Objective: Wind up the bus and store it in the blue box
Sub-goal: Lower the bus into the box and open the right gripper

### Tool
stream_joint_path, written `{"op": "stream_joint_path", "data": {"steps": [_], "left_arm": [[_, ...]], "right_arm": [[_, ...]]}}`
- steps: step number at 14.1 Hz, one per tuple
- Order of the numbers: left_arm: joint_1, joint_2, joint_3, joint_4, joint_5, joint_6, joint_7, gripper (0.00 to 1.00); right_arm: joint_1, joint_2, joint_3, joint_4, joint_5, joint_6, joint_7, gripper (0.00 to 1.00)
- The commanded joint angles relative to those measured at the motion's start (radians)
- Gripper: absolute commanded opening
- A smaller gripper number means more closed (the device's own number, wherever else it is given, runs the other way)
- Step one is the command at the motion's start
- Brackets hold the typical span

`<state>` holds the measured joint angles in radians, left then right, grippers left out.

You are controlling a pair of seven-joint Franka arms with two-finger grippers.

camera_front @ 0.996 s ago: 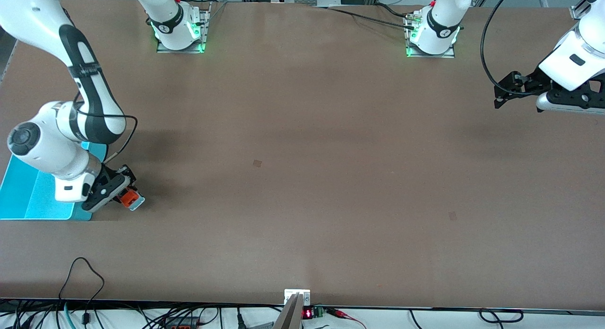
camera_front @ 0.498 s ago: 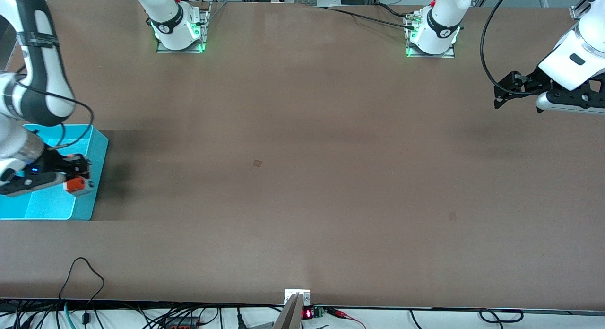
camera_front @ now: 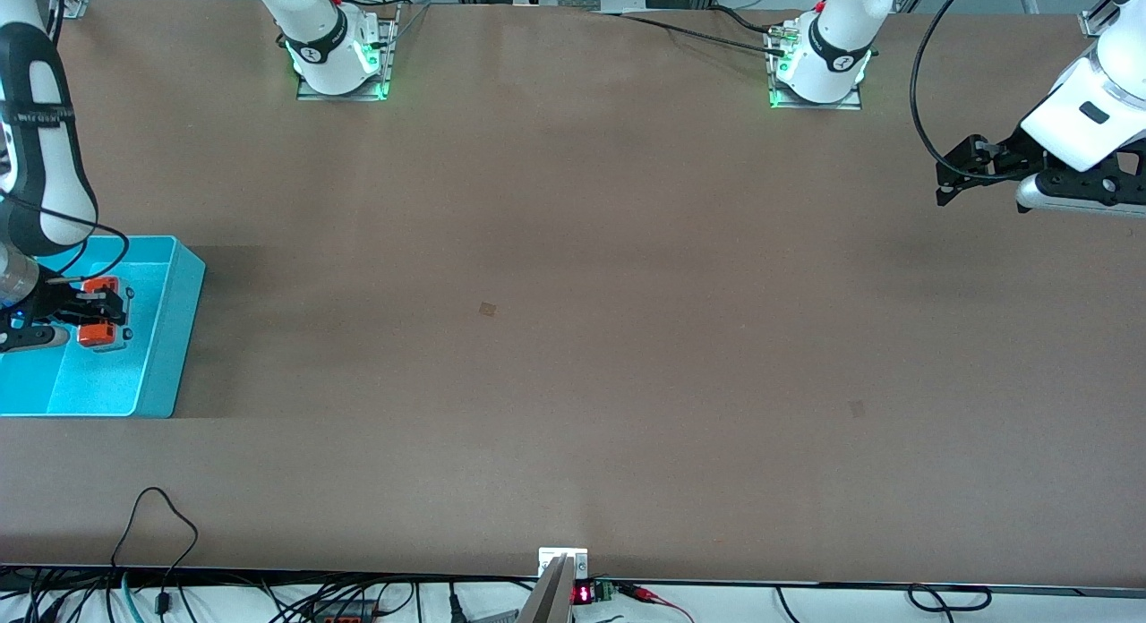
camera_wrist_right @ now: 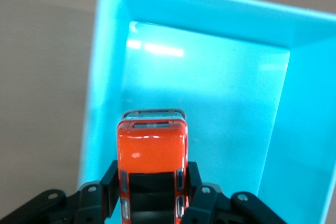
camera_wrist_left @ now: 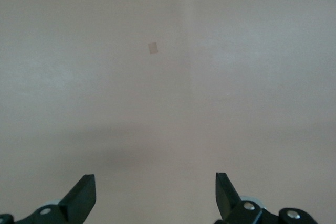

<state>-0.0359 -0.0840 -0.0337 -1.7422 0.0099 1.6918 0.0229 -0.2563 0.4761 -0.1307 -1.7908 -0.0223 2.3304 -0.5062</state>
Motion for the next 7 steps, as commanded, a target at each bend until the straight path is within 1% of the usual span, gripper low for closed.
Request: {"op": "stream_joint_path", "data": {"steps": [1,3,5,6,7], "left_arm": [[0.005,0.013,-0.002,0.026,-0.018,-0.004,-0.004,1.0],[0.004,0.012,-0.002,0.026,-0.018,-0.004,-0.004,1.0],[0.005,0.013,-0.002,0.026,-0.018,-0.004,-0.004,1.0],[0.007,0.013,-0.002,0.026,-0.018,-0.004,-0.004,1.0],[0.008,0.013,-0.002,0.026,-0.018,-0.004,-0.004,1.0]], "right_arm": [[-0.038,0.068,0.005,0.053,-0.002,0.049,-0.015,0.0],[-0.052,0.101,0.005,0.064,0.001,0.056,-0.038,0.0],[-0.054,0.11,0.005,0.064,0.005,0.059,-0.049,0.0],[-0.054,0.11,0.005,0.064,0.007,0.06,-0.043,0.06],[-0.054,0.116,0.006,0.064,0.01,0.06,-0.04,0.36]]}}
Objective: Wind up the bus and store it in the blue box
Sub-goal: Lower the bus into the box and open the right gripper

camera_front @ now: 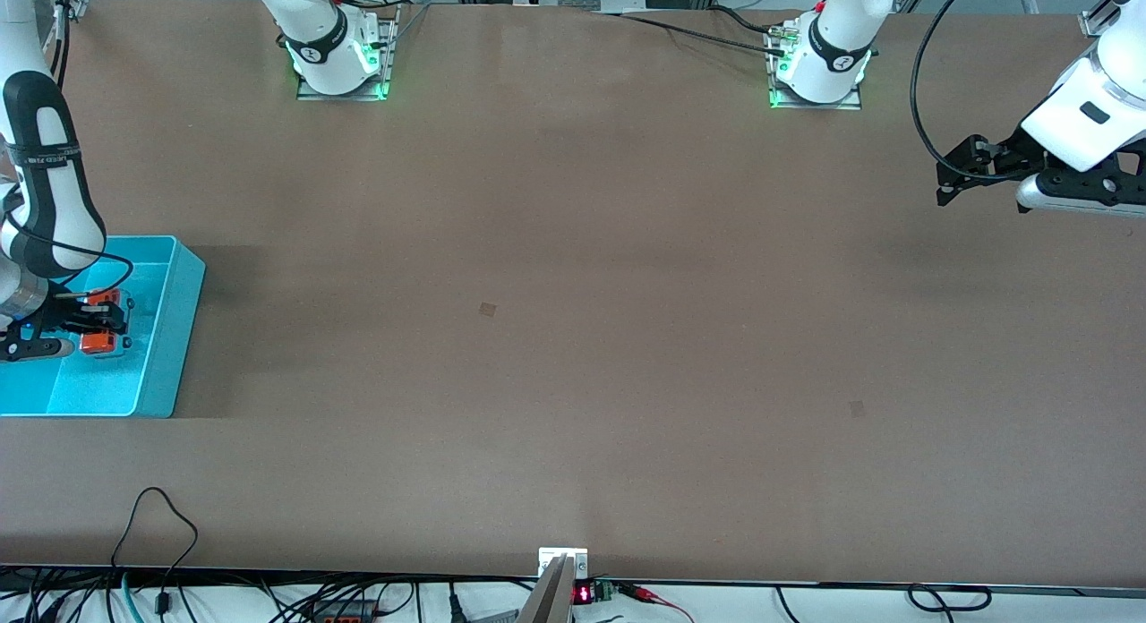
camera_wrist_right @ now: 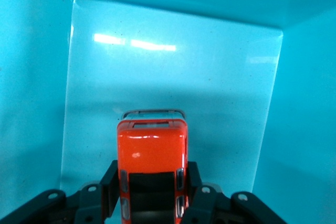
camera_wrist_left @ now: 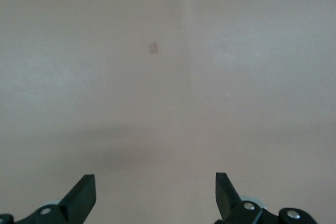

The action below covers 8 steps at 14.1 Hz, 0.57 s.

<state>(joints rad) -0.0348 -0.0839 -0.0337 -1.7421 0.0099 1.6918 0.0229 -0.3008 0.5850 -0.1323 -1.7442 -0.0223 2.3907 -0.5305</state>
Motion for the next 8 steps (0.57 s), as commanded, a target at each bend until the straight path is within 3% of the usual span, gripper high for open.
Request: {"op": "stream_joint_path", "data": {"steps": [1,2,3,5,8], "left_arm": [[0.007,0.013,-0.002,0.026,-0.018,-0.004,-0.004,1.0],[0.006,0.013,-0.002,0.026,-0.018,-0.004,-0.004,1.0],[0.004,0.013,-0.002,0.026,-0.018,-0.004,-0.004,1.0],[0.003,0.013,-0.002,0.026,-0.018,-0.004,-0.006,1.0],[0.003,0.013,-0.002,0.026,-0.018,-0.004,-0.006,1.0]], "right_arm": [[-0.009,0.012,0.006,0.017,0.01,0.004,-0.017,0.54],[-0.011,0.013,0.006,0.017,0.01,0.016,-0.025,0.72],[-0.012,0.013,0.006,0.017,0.01,0.027,-0.025,0.8],[-0.012,0.016,0.006,0.017,0.01,0.031,-0.026,0.87],[-0.012,0.016,0.006,0.017,0.007,0.031,-0.028,0.89]]}}
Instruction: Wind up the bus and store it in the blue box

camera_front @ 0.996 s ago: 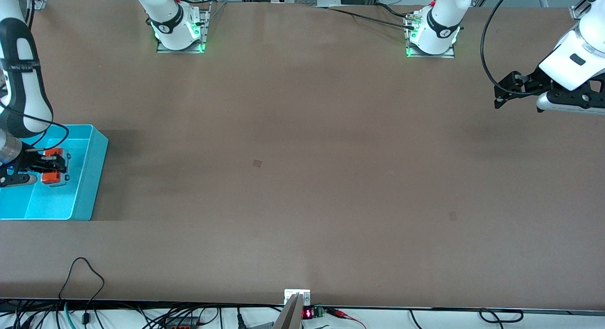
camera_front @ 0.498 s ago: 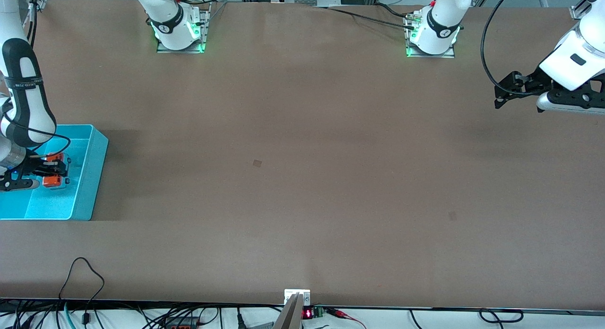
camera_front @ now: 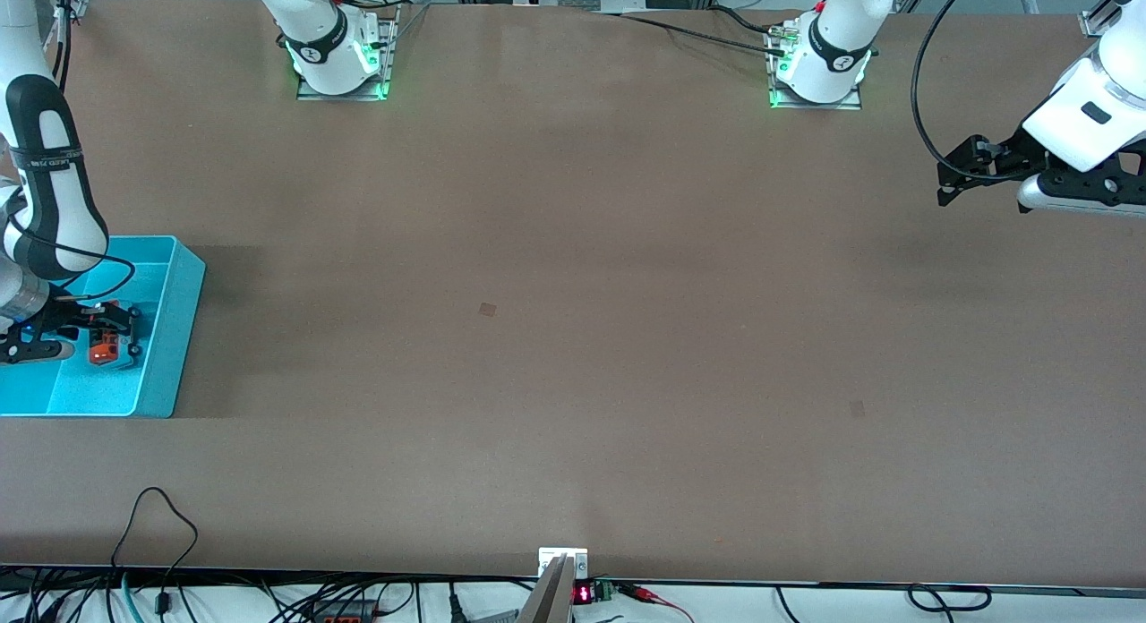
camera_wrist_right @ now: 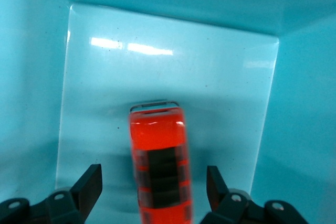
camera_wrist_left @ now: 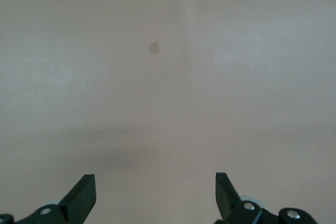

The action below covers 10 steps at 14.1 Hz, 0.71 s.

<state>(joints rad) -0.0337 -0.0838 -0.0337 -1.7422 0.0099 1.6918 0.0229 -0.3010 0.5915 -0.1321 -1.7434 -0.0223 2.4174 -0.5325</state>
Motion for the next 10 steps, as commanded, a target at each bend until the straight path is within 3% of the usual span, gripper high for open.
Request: {"op": "stream_joint_path", "data": {"steps": [1,6,10], "left_arm": [[0.002,0.013,-0.002,0.026,-0.018,-0.004,-0.006,1.0],[0.002,0.013,-0.002,0.026,-0.018,-0.004,-0.006,1.0],[0.0,0.013,-0.002,0.026,-0.018,-0.003,-0.006,1.0]], "right_arm": [[-0.012,0.007,0.006,0.016,0.01,0.003,-0.024,1.0],[0.003,-0.136,0.02,0.012,0.008,-0.079,-0.017,1.0],[0.02,-0.292,0.093,0.018,0.004,-0.217,-0.012,1.0]]}}
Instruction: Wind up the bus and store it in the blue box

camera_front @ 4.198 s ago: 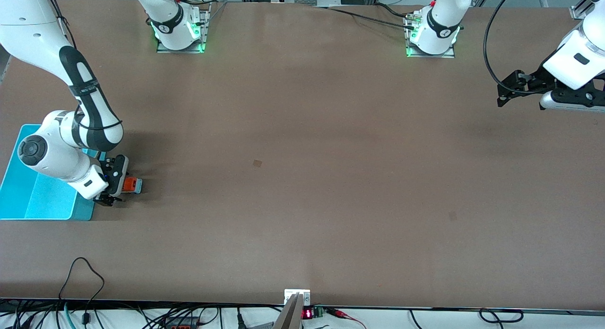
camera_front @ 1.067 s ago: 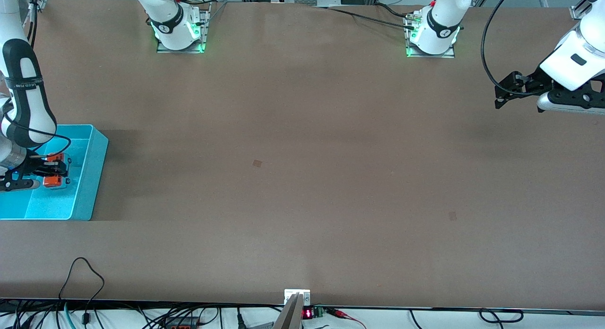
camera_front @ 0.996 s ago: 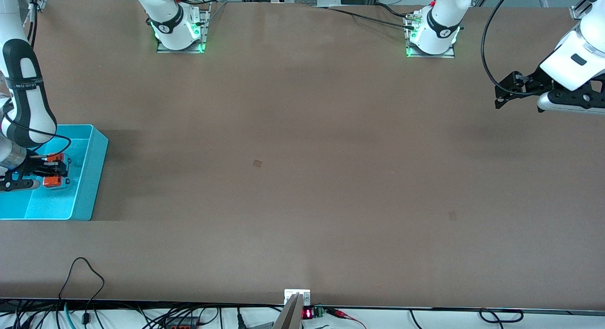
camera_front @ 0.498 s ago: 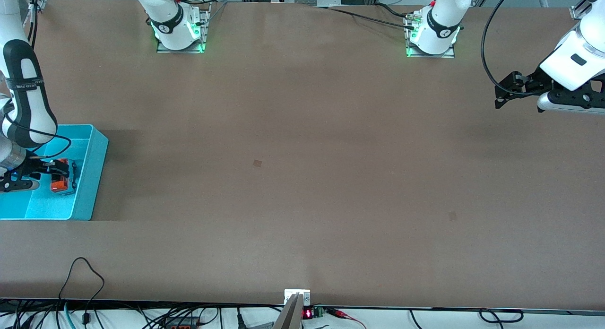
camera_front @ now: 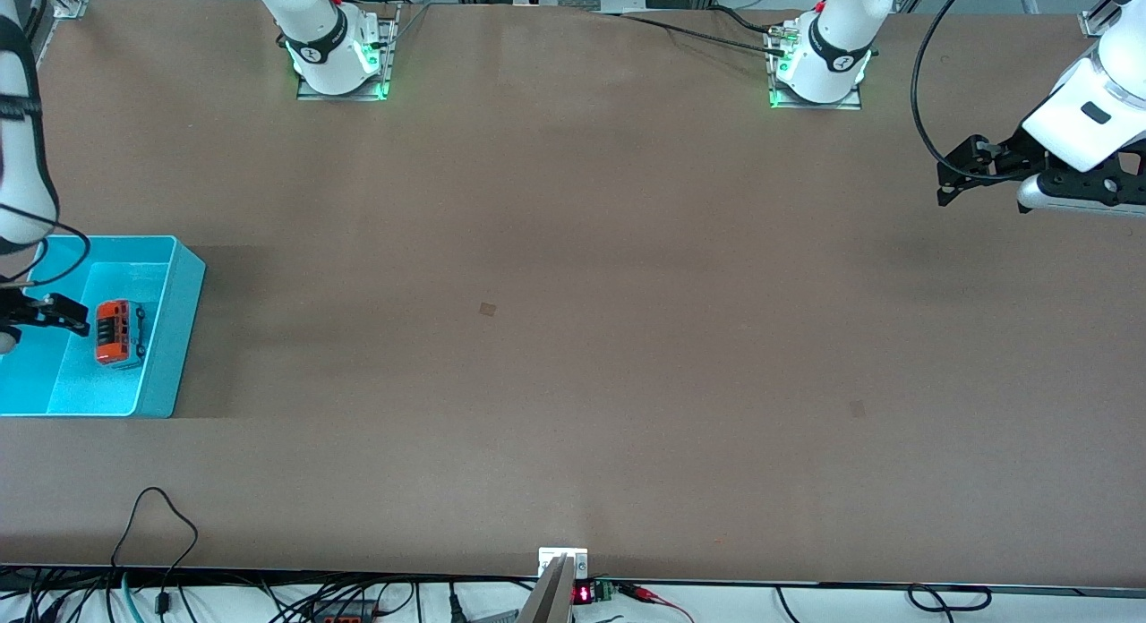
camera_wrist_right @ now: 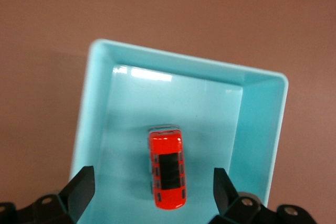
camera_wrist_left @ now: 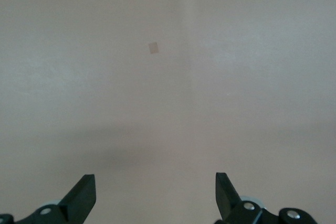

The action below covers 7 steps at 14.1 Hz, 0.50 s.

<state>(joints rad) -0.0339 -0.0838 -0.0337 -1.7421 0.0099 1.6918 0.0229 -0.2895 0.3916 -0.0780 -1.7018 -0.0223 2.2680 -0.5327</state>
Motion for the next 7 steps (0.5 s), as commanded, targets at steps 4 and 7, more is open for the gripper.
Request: {"op": "stream_joint_path", "data": {"steps": [4,7], "left_arm": [[0.003,0.013,-0.002,0.026,-0.018,-0.004,-0.006,1.0],[0.005,0.013,-0.002,0.026,-0.018,-0.004,-0.006,1.0]], "right_arm": [[0.044,-0.258,0.089,0.002,0.008,-0.359,0.133,1.0],[0.136,-0.313,0.089,0.115,-0.004,-0.58,0.181,1.0]]}}
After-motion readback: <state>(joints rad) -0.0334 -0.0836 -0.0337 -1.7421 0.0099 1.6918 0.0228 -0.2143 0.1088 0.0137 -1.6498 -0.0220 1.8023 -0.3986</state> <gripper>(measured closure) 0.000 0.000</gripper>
